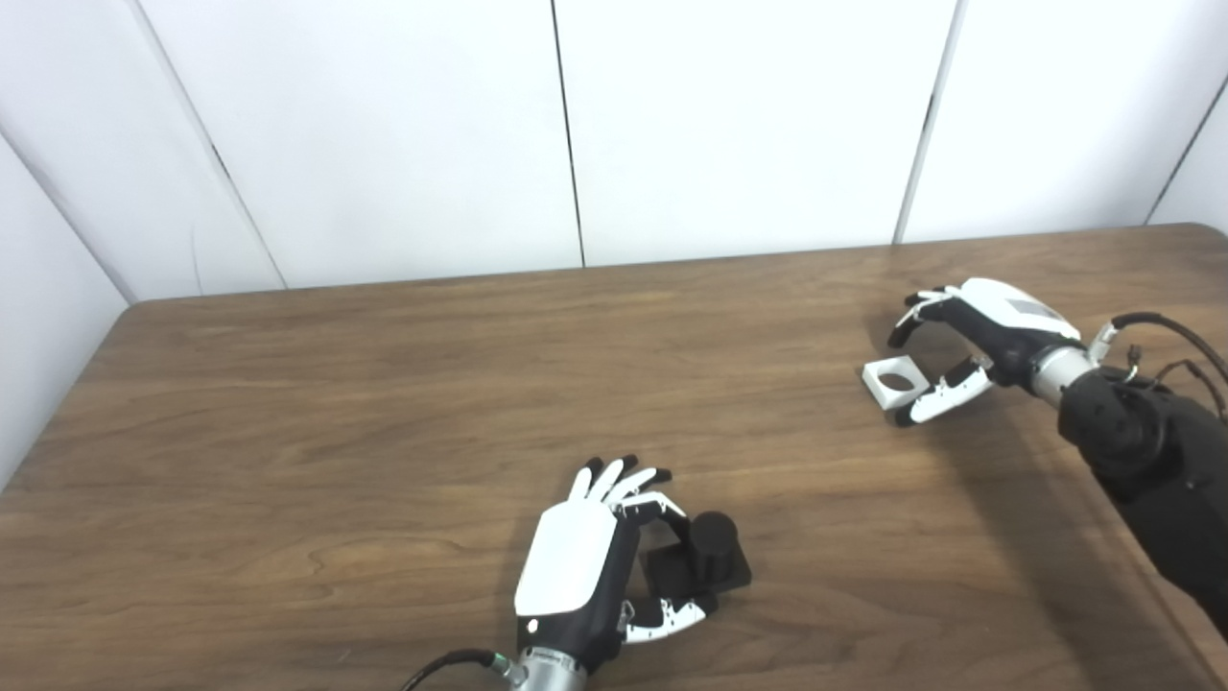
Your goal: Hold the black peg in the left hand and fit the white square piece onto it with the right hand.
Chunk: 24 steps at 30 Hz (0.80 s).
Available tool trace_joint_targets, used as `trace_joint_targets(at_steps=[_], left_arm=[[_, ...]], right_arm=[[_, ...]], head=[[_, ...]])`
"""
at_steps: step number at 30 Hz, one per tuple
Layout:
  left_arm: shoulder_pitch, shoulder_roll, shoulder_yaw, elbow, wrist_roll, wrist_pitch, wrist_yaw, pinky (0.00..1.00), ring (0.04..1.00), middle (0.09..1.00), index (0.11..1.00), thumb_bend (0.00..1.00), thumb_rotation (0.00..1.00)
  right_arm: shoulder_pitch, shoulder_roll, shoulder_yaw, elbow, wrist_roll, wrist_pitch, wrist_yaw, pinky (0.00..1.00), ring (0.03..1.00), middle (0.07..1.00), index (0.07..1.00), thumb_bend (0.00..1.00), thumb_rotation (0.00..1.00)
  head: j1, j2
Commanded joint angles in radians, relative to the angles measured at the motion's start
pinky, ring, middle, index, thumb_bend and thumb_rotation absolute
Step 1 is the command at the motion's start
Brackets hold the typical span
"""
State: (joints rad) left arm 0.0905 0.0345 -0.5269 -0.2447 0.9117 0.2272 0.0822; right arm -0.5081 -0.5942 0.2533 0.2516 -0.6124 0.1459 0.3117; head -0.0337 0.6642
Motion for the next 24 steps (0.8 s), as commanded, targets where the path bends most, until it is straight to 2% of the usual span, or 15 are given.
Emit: trace_joint_targets(at_steps=[1, 16, 24], left_arm=[[0.027, 0.001, 0.003, 0.027, 0.033, 0.017, -0.01, 1.0, 0.944, 0.85, 0.489, 0.52, 0.06], [0.028, -0.002, 0.0, 0.029, 0.036, 0.012, -0.009, 1.0, 0.946, 0.85, 0.489, 0.52, 0.06], [0.025, -0.008, 0.0, 0.03, 0.039, 0.017, -0.016, 1.0, 0.952, 0.856, 0.489, 0.52, 0.06]], right_arm=[[-0.049, -0.008, -0.001, -0.009, -0.011, -0.028, -0.023, 1.0, 0.98, 0.919, 0.681, 0.91, 0.26], [-0.059, 0.028, 0.022, 0.021, -0.032, -0.006, -0.028, 1.0, 0.987, 0.929, 0.694, 0.9, 0.28], [-0.071, 0.034, 0.028, 0.052, -0.029, -0.029, -0.035, 1.0, 0.98, 0.914, 0.663, 0.89, 0.28]], head=[[-0.001, 0.001], [-0.002, 0.001], [0.0, 0.003]])
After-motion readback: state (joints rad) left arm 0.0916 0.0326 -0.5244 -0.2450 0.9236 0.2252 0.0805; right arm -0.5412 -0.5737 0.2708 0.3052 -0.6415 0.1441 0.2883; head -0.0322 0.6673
